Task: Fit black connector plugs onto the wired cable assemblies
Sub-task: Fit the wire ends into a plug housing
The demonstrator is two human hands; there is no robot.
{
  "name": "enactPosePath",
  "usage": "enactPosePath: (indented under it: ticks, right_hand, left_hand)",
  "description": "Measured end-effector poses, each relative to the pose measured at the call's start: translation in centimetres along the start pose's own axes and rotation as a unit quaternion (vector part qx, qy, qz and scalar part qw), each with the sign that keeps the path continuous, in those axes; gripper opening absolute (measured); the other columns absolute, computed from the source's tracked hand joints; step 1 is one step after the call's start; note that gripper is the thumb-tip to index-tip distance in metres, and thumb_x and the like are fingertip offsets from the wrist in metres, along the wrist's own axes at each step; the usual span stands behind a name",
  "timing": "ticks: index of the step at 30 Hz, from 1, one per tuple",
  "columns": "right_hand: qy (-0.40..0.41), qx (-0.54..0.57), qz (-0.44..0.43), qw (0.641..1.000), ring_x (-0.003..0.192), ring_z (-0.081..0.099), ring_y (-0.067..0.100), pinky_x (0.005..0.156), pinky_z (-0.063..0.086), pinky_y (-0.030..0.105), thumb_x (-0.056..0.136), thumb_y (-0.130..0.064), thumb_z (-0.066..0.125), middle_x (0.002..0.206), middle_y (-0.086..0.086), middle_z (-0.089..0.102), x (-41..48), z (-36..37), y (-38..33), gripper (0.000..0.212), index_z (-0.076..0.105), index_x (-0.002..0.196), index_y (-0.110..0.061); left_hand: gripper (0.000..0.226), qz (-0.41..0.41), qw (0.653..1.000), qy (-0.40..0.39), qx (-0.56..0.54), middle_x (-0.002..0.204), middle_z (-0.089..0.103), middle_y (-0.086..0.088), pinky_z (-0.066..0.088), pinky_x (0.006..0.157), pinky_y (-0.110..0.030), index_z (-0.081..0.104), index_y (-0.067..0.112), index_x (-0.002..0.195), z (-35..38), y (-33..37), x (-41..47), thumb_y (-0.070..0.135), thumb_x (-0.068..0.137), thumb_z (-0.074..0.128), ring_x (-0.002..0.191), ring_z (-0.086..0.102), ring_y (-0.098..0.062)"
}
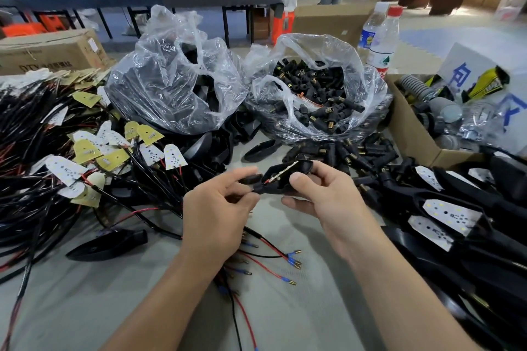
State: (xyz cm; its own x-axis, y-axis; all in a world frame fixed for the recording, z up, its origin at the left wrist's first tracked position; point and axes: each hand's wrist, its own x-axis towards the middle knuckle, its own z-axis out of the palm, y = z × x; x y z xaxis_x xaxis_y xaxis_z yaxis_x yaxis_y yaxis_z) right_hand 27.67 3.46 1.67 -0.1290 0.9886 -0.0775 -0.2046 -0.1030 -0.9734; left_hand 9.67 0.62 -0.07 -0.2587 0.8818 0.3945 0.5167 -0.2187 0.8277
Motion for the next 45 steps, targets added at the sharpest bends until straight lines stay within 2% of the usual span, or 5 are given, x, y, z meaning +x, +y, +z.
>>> enactPosePath:
  ticks: [16,20,30,36,45]
  right_hand:
    - [0.116,-0.041,0.029,0.992,0.053,0.065,0.025,0.052,0.055,0.030,0.094,-0.003,0.062,0.075,0.016,0.075,0.6,-0.8,-0.8,0.013,0.074,0.089,-0.002]
    - [0.190,0.024,0.038,0.981,0.051,0.062,0.024,0.049,0.054,0.028,0.095,-0.003,0.061,0.069,0.017,0.072,0.9,-1.6,-1.2,0.013,0.072,0.090,0.002]
    - [0.237,0.110,0.063,0.963,0.038,0.052,0.016,0.035,0.039,0.021,0.094,-0.010,0.063,0.057,0.011,0.066,0.8,-1.6,-1.8,0.012,0.068,0.085,-0.003]
    - [0.026,-0.155,0.081,0.984,0.035,0.039,0.012,0.034,0.023,0.017,0.088,-0.007,0.066,0.057,0.015,0.059,0.0,-2.0,-2.1,0.022,0.070,0.066,-0.011]
    - [-0.404,-0.285,0.158,0.855,0.058,0.057,0.004,0.053,0.050,0.018,0.088,-0.008,0.069,0.064,-0.009,0.061,-2.5,-0.1,-1.3,0.009,0.072,0.087,-0.016]
  left_hand:
    - [0.081,0.077,0.984,-0.024,0.162,0.115,0.063,0.015,0.020,0.098,0.005,0.057,0.030,0.142,-0.5,-0.7,0.4,0.005,0.070,0.085,0.106,0.043,0.016]
    - [0.023,0.062,0.971,0.105,0.203,0.077,0.057,0.015,0.038,0.071,-0.022,0.062,0.032,0.092,-1.3,0.1,0.7,0.050,0.082,0.070,0.081,0.049,-0.009]
    - [0.079,-0.054,0.961,0.020,0.271,0.056,0.066,0.006,0.051,0.066,-0.033,0.076,0.023,0.069,-1.0,-0.3,0.3,0.078,0.088,0.022,0.064,0.066,-0.020]
    - [0.023,-0.242,0.915,0.060,-0.316,0.092,0.080,-0.001,0.044,0.042,-0.019,0.075,0.029,0.096,-0.3,1.3,1.7,0.032,0.105,0.054,0.051,0.060,-0.008]
    - [0.033,-0.232,0.929,0.009,-0.287,0.048,0.052,0.002,0.026,0.035,-0.016,0.072,0.011,0.097,0.3,0.7,1.5,0.033,0.107,0.049,0.036,0.033,-0.006]
